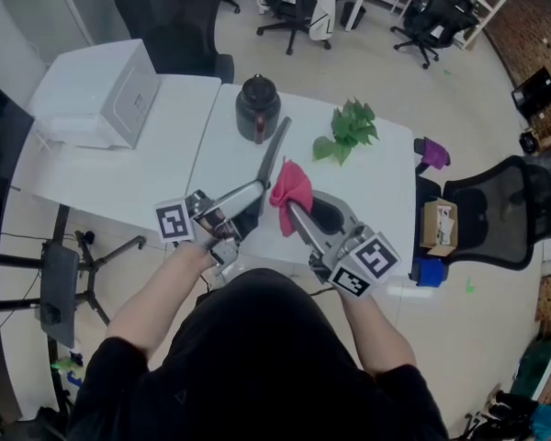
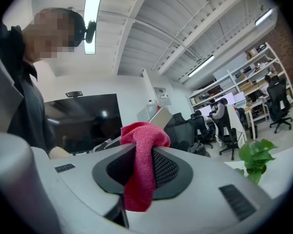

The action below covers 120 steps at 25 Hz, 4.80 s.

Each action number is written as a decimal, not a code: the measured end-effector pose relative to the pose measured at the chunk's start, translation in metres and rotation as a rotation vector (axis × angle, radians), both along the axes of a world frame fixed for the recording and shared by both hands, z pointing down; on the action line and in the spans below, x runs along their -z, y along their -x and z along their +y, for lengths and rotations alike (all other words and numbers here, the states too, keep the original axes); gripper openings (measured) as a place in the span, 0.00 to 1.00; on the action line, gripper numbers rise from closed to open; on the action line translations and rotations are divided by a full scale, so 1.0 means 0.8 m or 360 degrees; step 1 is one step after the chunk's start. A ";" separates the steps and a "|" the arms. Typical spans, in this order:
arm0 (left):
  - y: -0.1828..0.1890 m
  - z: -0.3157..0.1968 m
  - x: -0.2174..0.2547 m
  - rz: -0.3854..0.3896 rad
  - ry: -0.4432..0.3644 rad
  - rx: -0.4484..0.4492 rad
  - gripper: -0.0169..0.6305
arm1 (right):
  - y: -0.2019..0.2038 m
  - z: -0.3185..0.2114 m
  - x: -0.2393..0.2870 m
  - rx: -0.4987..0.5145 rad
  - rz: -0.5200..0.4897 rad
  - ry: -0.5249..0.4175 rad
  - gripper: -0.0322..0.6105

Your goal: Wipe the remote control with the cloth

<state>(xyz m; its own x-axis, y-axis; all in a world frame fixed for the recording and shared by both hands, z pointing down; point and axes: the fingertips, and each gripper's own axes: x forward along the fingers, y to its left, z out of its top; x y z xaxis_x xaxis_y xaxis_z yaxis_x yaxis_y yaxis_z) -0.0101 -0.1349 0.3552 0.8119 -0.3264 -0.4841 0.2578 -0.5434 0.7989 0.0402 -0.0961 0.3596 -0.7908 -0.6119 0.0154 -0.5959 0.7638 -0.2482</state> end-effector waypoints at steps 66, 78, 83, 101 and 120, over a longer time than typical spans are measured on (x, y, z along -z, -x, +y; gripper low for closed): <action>0.162 -0.113 -0.456 -0.2825 0.0251 0.0723 0.46 | -0.097 0.022 -0.098 -0.0633 0.0893 0.0060 0.18; 0.164 -0.063 -0.376 -0.2459 0.0113 0.0850 0.46 | -0.176 -0.054 -0.243 -0.0774 0.1140 0.0418 0.19; 0.151 -0.042 -0.307 -0.2345 -0.0031 0.0890 0.46 | -0.201 -0.083 -0.330 -0.0778 0.1313 0.0591 0.19; 0.125 -0.023 -0.207 -0.2247 -0.0350 0.0949 0.46 | -0.229 -0.089 -0.413 -0.0751 0.1415 0.0921 0.25; 0.019 -0.011 -0.107 -0.2045 -0.1010 0.0810 0.25 | -0.066 -0.025 -0.088 -0.0629 0.0670 0.0079 0.11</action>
<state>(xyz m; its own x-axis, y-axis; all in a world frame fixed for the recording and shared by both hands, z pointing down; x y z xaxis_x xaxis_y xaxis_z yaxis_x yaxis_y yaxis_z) -0.0252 -0.1438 0.4406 0.6477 -0.7094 0.2779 -0.7242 -0.6865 -0.0646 0.0933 -0.1157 0.4300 -0.4219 -0.8500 0.3155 -0.8886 0.4567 0.0420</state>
